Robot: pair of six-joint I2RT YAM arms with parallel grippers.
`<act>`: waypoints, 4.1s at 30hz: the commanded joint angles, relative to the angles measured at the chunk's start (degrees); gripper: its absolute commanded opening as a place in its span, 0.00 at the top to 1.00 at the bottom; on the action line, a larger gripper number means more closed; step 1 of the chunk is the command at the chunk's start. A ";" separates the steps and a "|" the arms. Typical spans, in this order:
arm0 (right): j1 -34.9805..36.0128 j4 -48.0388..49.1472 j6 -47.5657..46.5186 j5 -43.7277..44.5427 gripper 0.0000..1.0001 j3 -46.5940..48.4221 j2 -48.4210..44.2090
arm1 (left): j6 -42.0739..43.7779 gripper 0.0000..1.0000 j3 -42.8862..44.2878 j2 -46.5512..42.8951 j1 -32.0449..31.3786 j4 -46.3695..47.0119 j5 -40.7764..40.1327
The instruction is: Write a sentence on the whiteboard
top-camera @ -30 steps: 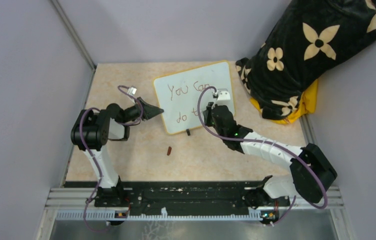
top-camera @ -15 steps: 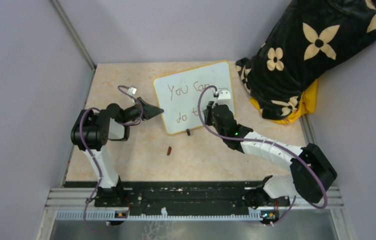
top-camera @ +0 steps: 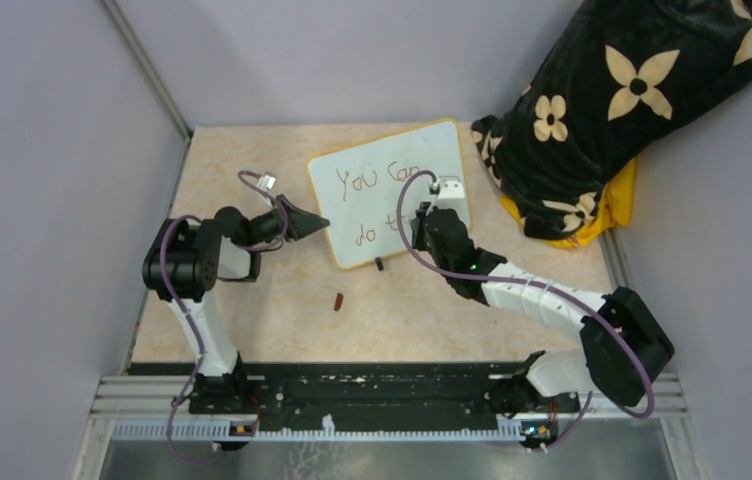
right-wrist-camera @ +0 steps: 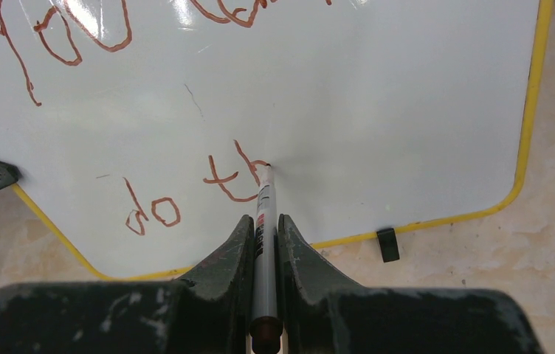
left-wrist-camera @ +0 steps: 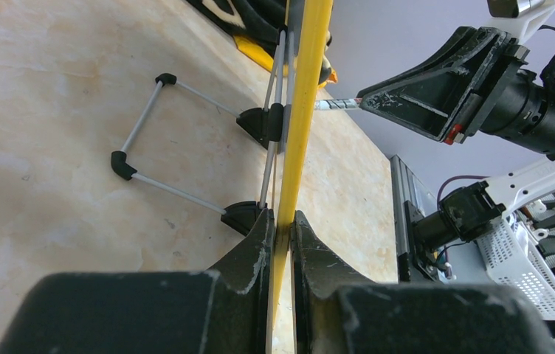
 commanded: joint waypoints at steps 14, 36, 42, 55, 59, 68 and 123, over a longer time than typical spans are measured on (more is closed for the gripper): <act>-0.78 0.62 0.77 -0.38 1.00 -1.88 -2.33 | 0.75 1.00 -0.68 0.77 -1.01 9.29 2.11; -1.08 1.94 -0.87 1.97 1.00 1.02 -5.77 | 0.84 1.00 -0.67 0.72 -1.06 9.20 2.15; -1.22 3.00 -0.78 0.78 1.00 2.35 -3.88 | 0.85 1.00 -0.67 0.81 -1.06 9.24 2.16; -1.45 3.91 -1.07 0.77 1.00 3.62 -1.54 | 0.84 1.00 -0.60 0.80 -1.06 9.24 2.18; -1.78 4.25 -0.99 0.60 1.00 3.62 -1.16 | 0.82 1.00 -0.59 0.81 -1.06 9.24 2.20; -2.19 4.97 -0.82 0.41 1.00 3.84 -0.59 | 0.84 1.00 -0.66 0.81 -1.06 9.25 2.17; -2.63 0.55 0.86 -1.57 1.00 1.80 -2.99 | 1.02 1.00 -0.66 0.71 -1.06 8.76 2.09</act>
